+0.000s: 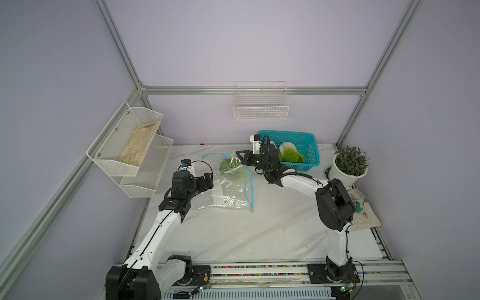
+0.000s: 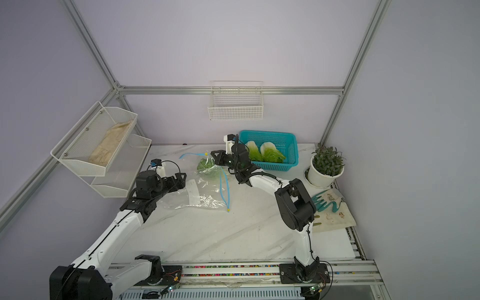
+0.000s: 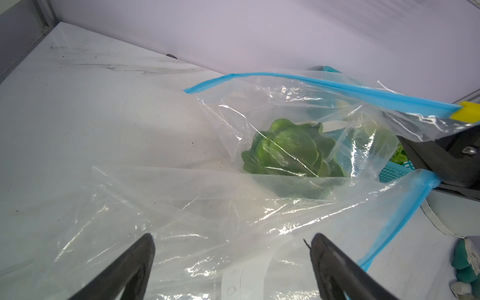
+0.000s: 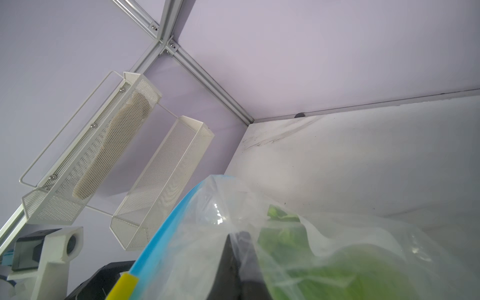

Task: Open the zip-top bag and take out the chinese cabbages
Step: Adjust the zipper food storage bag in the zipper food storage bag.

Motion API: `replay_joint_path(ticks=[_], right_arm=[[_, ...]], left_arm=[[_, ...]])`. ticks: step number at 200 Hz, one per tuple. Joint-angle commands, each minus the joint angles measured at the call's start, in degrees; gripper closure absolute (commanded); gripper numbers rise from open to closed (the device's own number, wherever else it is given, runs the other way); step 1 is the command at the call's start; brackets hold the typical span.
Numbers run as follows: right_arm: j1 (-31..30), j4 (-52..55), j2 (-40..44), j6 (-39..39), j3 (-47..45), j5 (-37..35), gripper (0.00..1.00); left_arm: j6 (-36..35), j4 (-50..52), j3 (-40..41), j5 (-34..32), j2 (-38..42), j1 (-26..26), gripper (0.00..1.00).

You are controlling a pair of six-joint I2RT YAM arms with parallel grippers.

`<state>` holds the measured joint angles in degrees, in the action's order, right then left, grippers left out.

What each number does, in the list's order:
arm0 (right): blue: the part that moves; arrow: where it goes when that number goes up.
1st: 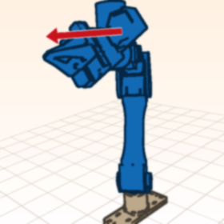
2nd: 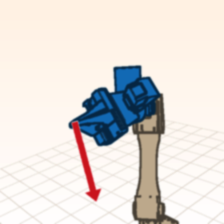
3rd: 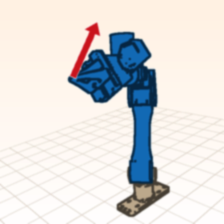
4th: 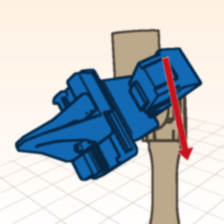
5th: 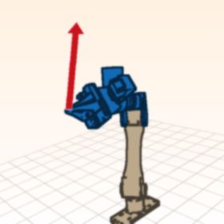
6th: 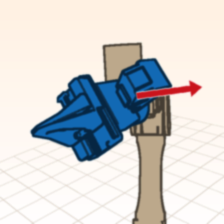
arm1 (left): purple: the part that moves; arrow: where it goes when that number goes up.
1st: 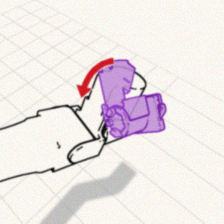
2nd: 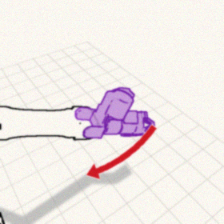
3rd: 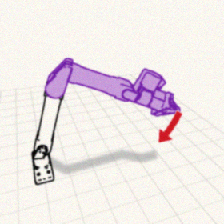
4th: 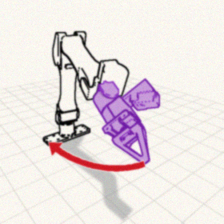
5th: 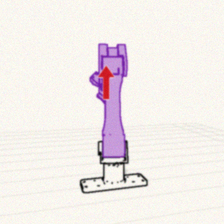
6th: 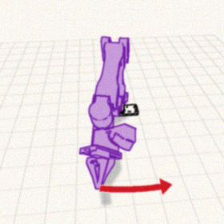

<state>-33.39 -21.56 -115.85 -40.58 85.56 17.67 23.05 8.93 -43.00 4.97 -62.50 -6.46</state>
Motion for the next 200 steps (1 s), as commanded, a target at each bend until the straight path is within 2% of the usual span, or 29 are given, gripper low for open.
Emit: replay_joint_path(ticks=[1,17,33,57,78,98,118,136,155,200], right_arm=[[0.4,-3.3,-2.1,-3.8,-1.0,1.2,1.0],[0.4,-3.9,-1.9,-4.6,-1.5,1.9,1.0],[0.6,-3.7,-0.8,-4.3,-2.7,2.3,1.0],[1.6,-4.0,1.4,-4.2,-5.2,3.1,1.0],[2.5,-4.2,2.7,-4.2,-6.7,4.9,1.0],[3.3,-4.4,4.0,-3.9,-7.9,6.3,1.0],[4.2,-4.9,4.7,-4.2,-8.5,7.8,1.0],[4.9,-5.2,5.0,-4.8,-8.5,8.8,1.0],[5.6,-6.5,5.0,-6.0,-8.8,10.2,1.0],[5.9,-7.3,5.0,-6.2,-8.6,13.1,1.0]], left_arm=[[-1.1,-2.4,-3.3,-0.2,-1.1,-2.8,0.06],[-4.2,-3.5,-4.3,-1.8,-1.7,-3.9,0.05],[-10.3,-4.4,-7.6,-1.6,-2.8,-4.0,0.04],[-28.6,-5.1,-14.4,-3.1,-5.0,-4.0,0.02],[-40.4,-9.2,-18.1,-6.3,-8.8,-4.0,0.02],[-54.6,-6.8,-21.7,0.8,-13.3,-3.8,0.01],[-63.1,-4.1,-23.8,7.7,-16.3,-3.7,0.01],[-68.7,-2.0,-24.7,14.4,-17.7,-3.5,0.04],[-71.9,1.7,-27.3,19.7,-21.3,-3.3,0.13],[-74.4,3.9,-32.9,24.3,-28.8,-3.0,0.15]])
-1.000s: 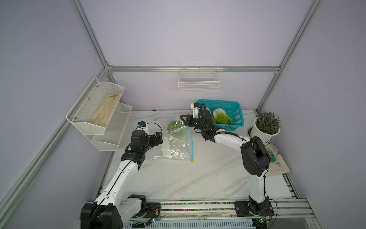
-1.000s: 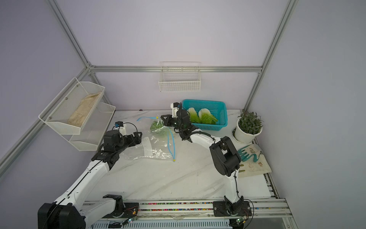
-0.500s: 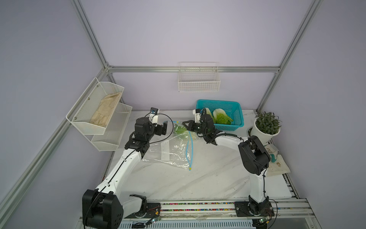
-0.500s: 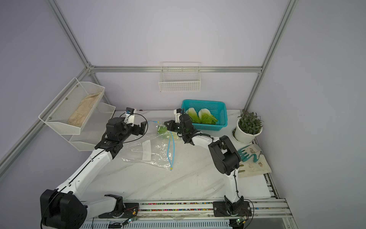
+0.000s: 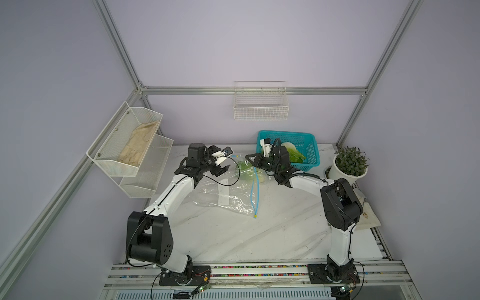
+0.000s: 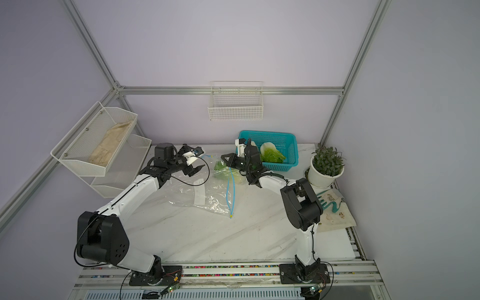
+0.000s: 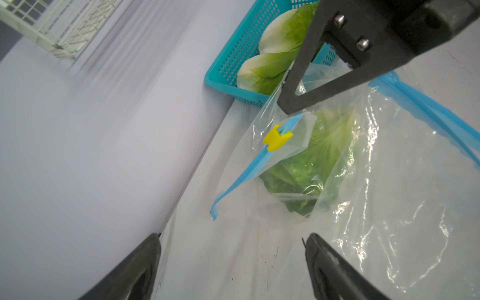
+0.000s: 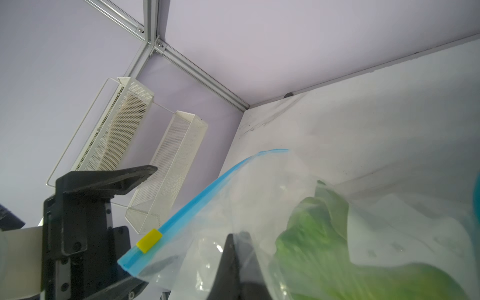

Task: Open the zip-top bag and take out the chinese cabbages
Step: Adjust the zipper food storage bag in the zipper food storage bag.

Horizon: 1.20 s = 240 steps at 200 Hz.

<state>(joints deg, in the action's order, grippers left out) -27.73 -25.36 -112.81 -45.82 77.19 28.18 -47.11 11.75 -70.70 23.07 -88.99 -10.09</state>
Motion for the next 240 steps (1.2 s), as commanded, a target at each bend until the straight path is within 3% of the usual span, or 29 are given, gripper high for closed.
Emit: replay_joint_path(ticks=[1,48,72,88,142,169,211,240], right_arm=[[0.2,-3.5,2.0,-0.9,-0.3,2.6,1.0],[0.6,-3.6,2.4,-0.8,-0.3,4.1,1.0],[0.8,-3.6,2.6,-1.0,-0.2,4.8,1.0],[1.0,-3.6,2.8,-1.1,-0.3,5.0,1.0],[1.5,-3.5,2.7,-1.9,-0.8,4.0,1.0],[1.8,-3.5,3.3,-2.6,-1.6,2.6,1.0],[4.0,-3.0,8.5,-4.2,-5.9,-1.5,0.53],[6.1,-0.7,15.9,-2.1,-11.3,-6.8,0.42]], left_arm=[[-4.2,1.1,-5.4,6.3,-2.4,0.7,0.15],[-6.4,4.2,-12.0,9.0,-9.0,1.0,0.22],[-6.9,5.6,-14.8,10.7,-11.9,1.0,0.31],[-6.8,6.6,-16.5,12.4,-13.5,1.1,0.4],[-6.4,7.5,-17.9,15.3,-14.7,0.9,0.87],[-5.9,7.4,-18.3,13.8,-14.2,0.9,0.93],[-3.1,5.7,-19.9,12.1,-13.7,0.9,0.98],[-1.9,4.9,-22.0,11.9,-13.2,0.9,1.0]])
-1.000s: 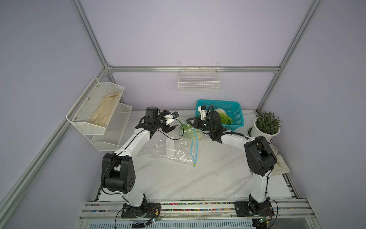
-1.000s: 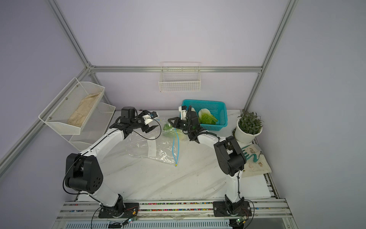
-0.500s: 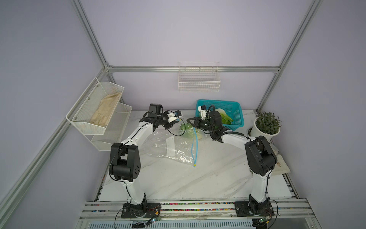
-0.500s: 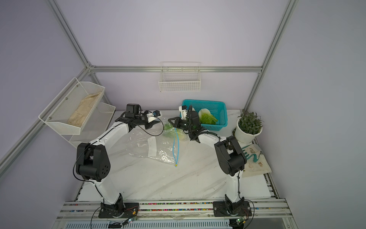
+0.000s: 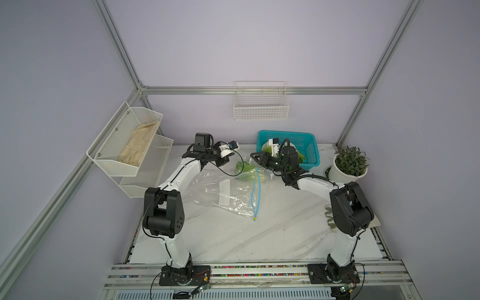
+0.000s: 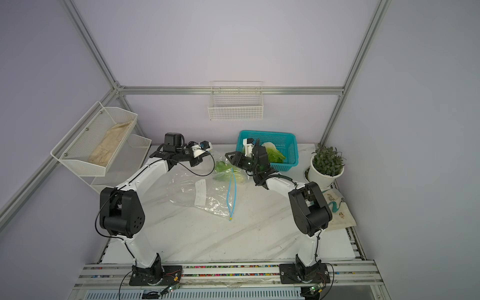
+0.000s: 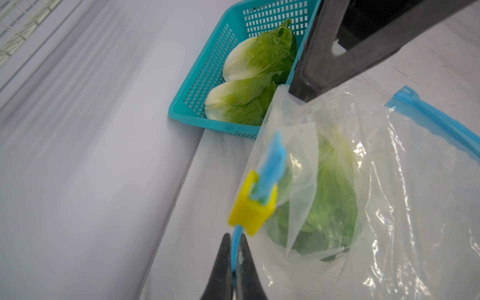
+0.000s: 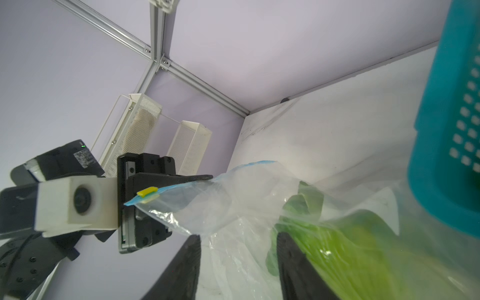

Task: Open the zip-top bag and take out the chinese cabbages
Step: Adjust the zipper food storage bag in the zipper food storage bag.

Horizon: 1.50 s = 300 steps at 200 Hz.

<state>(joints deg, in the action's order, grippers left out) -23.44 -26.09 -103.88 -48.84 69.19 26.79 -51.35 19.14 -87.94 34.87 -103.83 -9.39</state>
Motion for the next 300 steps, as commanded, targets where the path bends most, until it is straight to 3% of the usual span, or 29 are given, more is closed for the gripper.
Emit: replay_joint_path(ticks=[1,60,119,158,199,228,261,300], right_arm=[[1.9,0.2,7.1,1.1,-3.5,-5.6,0.42],[2.2,10.6,21.8,14.1,-11.9,-8.3,0.41],[2.2,11.8,30.9,16.8,-19.0,-3.5,0.41],[2.1,13.8,35.0,20.7,-19.7,-0.9,0.39],[2.1,17.8,39.1,22.0,-20.6,-2.8,0.39],[2.2,19.1,41.3,22.4,-20.8,-3.3,0.39],[2.1,19.1,43.9,24.0,-20.2,-3.2,0.39],[2.2,20.6,44.2,27.2,-18.2,-0.8,0.38]], left_arm=[[2.4,-2.5,-4.8,0.0,1.7,0.2,1.0],[5.8,-2.4,-14.3,-1.6,1.9,-0.8,1.0],[4.2,1.9,-24.7,-6.7,1.6,-4.5,1.0],[0.1,8.9,-25.5,-12.9,6.7,-8.7,1.0],[0.6,14.8,-23.2,-21.8,13.0,-15.1,1.0],[4.4,17.7,-19.9,-26.5,17.2,-19.8,1.0],[12.6,20.5,-14.6,-27.1,20.9,-23.4,1.0],[23.3,24.3,-10.8,-27.9,22.0,-24.7,1.0]])
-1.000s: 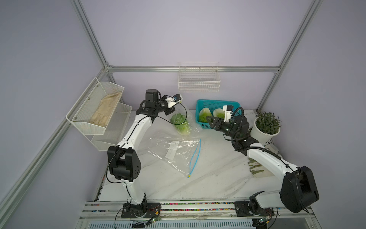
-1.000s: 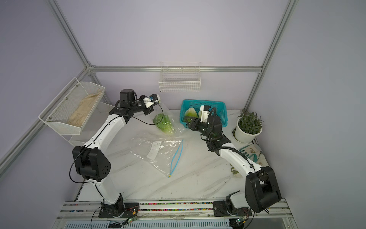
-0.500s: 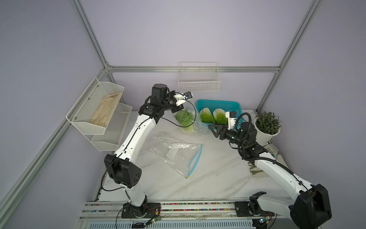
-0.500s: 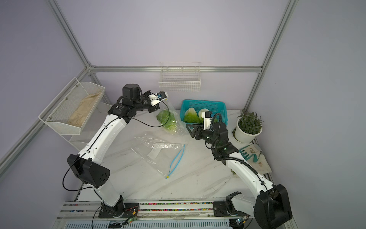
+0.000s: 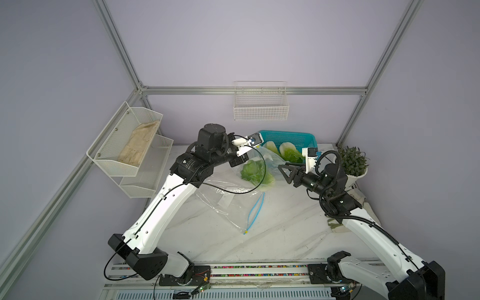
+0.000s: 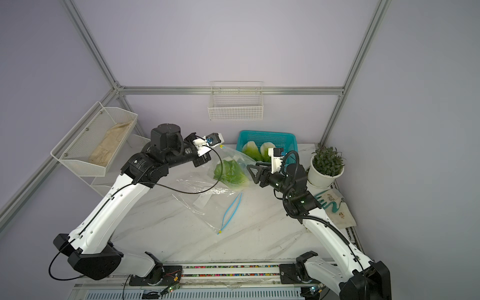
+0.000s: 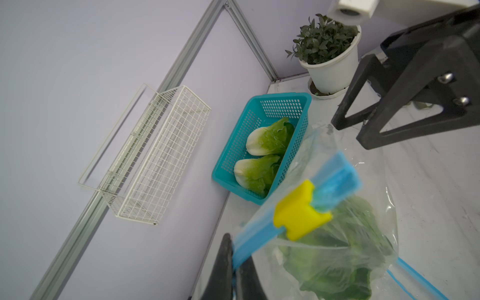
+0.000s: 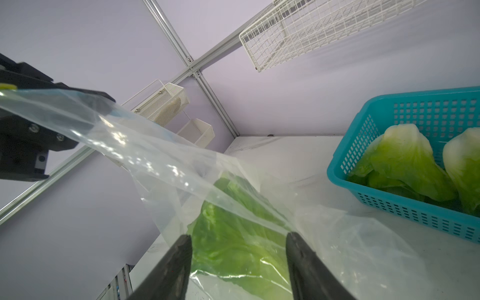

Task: Open the zip-top bag and take out the chinese cabbages
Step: Adjust the zipper food storage bag in the zipper food storage bag.

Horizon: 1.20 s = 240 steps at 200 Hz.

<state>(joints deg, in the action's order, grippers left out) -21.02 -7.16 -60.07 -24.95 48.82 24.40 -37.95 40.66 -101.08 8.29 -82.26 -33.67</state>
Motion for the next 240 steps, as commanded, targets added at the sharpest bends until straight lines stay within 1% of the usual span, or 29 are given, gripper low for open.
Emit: replay_joint_path(ticks=[1,23,43,63,84,102,127,149,162,174,189,220,225,232,240], right_arm=[[-0.3,1.8,0.4,3.4,2.3,1.6,0.38],[-0.3,3.3,-0.3,5.2,3.1,1.8,0.38],[-0.3,4.5,-1.1,8.8,4.3,2.8,0.37],[-1.0,4.0,-1.7,14.2,5.8,5.6,0.37],[-3.5,2.8,-2.2,22.0,7.3,7.8,0.37],[-6.8,4.1,-4.2,28.2,9.7,7.0,0.36],[-11.1,6.1,-8.7,32.9,14.2,2.1,0.37],[-12.5,7.1,-12.3,34.6,16.8,1.0,0.46],[-12.5,6.7,-13.6,34.8,17.4,0.4,0.55],[-12.5,6.7,-14.2,35.3,17.8,0.6,0.59],[-12.5,7.8,-14.7,36.2,18.2,0.9,0.61],[-12.5,10.5,-15.0,37.5,18.8,1.1,0.7],[-12.5,10.7,-15.0,37.5,18.9,1.0,0.72],[-12.5,11.0,-14.9,37.7,19.0,0.9,0.78],[-12.5,11.7,-14.9,38.1,19.2,0.9,0.79]], left_arm=[[10.1,3.0,2.3,-1.3,0.4,-0.4,1.0],[12.8,5.0,4.3,-0.9,0.3,-0.4,1.0],[13.6,5.4,6.3,0.6,-0.2,-0.4,1.0],[14.5,6.5,5.8,1.8,-2.0,-0.4,1.0],[15.2,6.9,5.0,3.1,-3.4,-0.4,1.0],[15.5,7.5,4.4,3.7,-4.4,-0.3,1.0],[15.7,8.1,4.1,4.1,-4.9,-0.3,1.0],[15.8,8.3,4.0,5.0,-4.6,0.1,1.0],[15.8,8.4,4.1,5.4,-4.3,0.2,1.0],[15.9,8.5,4.2,5.6,-4.1,0.3,1.0],[16.0,8.5,4.1,5.7,-3.9,0.4,1.0],[16.3,8.5,4.0,5.5,-3.9,0.7,1.0],[16.4,8.5,3.9,5.4,-3.9,0.7,1.0],[16.4,8.5,3.9,5.3,-4.0,0.7,1.0],[16.4,8.5,3.8,5.0,-4.0,0.7,1.0]])
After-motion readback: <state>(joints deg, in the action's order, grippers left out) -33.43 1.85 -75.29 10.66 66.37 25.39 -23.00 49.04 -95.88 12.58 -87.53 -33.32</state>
